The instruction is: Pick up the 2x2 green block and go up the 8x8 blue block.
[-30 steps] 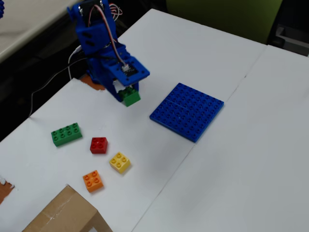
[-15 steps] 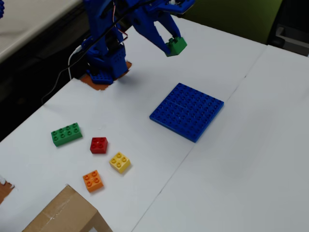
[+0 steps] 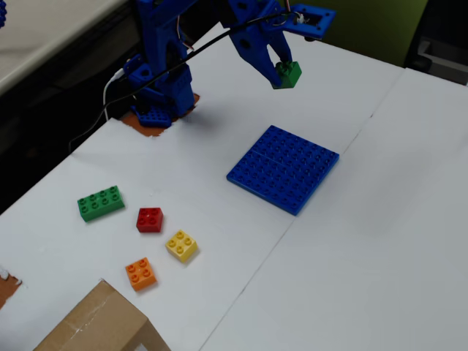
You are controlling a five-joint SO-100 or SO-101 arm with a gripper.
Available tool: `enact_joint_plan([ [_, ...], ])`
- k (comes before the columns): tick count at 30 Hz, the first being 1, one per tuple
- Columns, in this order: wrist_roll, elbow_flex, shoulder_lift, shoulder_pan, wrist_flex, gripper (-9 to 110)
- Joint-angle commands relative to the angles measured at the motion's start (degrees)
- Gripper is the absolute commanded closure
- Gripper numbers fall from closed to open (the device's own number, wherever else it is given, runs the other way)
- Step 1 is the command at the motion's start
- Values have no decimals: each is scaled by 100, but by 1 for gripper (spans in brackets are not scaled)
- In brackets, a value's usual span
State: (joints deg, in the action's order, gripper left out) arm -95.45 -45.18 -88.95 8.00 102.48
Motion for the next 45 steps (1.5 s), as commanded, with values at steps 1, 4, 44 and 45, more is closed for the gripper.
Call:
enact_joint_plan([
  [1,26,-79,26,-70,167,93],
  [4,-26,-149,123,-123,167,93],
  [44,211,211,1327,-747,-132,93],
  [45,176,290,1362,-756,-70,93],
])
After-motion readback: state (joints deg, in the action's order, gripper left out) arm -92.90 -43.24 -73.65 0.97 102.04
